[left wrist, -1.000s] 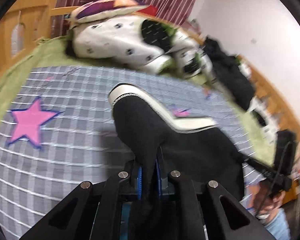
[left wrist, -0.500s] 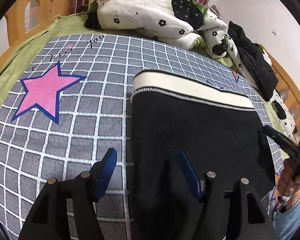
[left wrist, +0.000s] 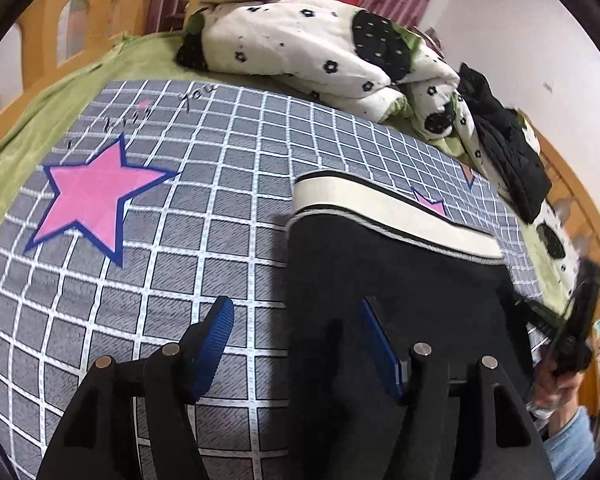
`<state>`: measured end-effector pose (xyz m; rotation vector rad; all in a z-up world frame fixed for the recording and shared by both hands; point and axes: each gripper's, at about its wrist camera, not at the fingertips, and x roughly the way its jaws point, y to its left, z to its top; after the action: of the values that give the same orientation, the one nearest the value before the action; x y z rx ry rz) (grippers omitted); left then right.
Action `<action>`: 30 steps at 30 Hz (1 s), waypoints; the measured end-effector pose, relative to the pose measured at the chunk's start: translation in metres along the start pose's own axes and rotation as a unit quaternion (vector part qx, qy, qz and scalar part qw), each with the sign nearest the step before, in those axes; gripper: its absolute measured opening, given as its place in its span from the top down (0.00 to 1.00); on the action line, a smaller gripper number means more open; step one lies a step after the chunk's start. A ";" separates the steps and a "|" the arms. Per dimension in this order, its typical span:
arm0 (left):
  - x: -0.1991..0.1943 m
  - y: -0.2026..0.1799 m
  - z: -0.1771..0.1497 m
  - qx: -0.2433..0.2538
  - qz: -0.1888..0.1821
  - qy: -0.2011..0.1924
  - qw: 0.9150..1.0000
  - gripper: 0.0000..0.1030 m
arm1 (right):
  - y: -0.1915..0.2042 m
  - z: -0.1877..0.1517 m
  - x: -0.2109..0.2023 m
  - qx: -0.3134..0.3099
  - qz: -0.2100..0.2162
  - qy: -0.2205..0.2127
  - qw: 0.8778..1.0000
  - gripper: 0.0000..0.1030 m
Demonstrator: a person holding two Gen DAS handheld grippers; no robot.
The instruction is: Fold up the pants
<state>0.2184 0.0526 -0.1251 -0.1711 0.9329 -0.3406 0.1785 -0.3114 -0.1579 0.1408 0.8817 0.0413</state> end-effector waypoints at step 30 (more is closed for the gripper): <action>0.098 -0.047 0.032 0.110 0.053 -0.050 0.991 0.27 | 0.040 0.047 0.051 -0.081 -0.006 -0.024 0.996 0.71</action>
<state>0.2881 -0.0262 -0.1664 0.0625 0.7956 -0.3305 0.2482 -0.2725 -0.1614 -0.0157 0.8277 0.0978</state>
